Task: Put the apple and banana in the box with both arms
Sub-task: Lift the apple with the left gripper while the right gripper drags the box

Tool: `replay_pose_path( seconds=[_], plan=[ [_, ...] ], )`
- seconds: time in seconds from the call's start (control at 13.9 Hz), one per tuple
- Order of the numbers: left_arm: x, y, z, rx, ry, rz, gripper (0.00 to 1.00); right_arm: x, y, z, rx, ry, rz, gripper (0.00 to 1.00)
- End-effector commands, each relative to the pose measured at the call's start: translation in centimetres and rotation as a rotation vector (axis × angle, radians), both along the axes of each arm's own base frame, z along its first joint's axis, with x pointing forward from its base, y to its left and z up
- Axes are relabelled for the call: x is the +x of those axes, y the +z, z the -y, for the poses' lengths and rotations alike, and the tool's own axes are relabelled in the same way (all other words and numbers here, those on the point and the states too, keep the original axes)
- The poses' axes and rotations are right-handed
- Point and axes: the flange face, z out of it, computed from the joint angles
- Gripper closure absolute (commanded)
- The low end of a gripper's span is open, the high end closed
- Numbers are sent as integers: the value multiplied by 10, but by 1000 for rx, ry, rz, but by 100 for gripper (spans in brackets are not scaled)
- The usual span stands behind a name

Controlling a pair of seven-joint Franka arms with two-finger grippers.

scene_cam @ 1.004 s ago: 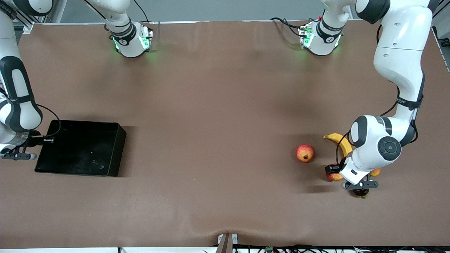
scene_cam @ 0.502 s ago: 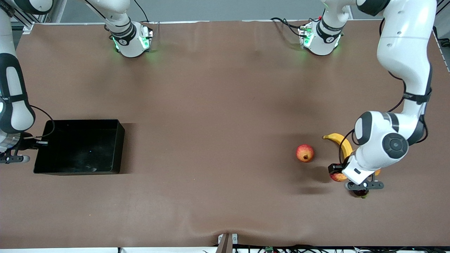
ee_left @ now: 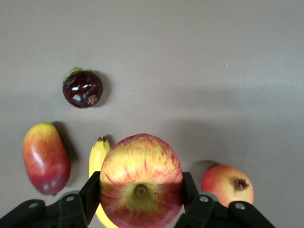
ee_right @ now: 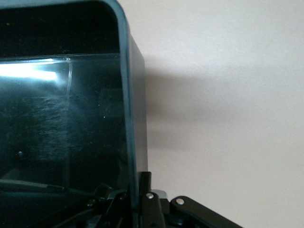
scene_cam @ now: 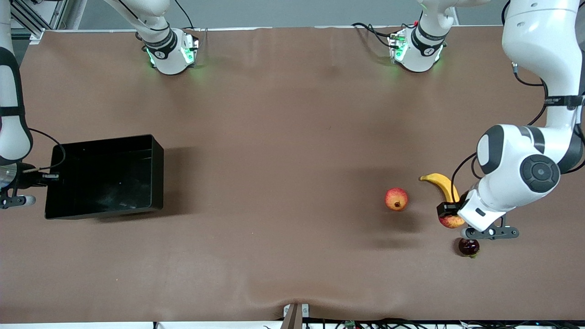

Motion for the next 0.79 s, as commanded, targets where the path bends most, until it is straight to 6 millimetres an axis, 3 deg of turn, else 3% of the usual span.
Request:
replay_pose_path(
  seconds=[0.0,0.14,0.36,0.57,0.72],
  plan=[
    [-16,38,18,7,-16,-10,100,2,26,-52,18,10,11,100],
    [-21,52,23,4,-23,-12,100,0,31,-108,4,-67,-16,100],
    [-25,61,31,-2,-33,-15,100,1,23,-165,31,-171,-54,100],
    [-29,65,45,-10,-52,-17,100,-3,2,-233,83,-261,-94,100],
    [-29,65,47,-11,-55,-17,100,-11,-22,-281,60,-277,-40,100]
  ],
)
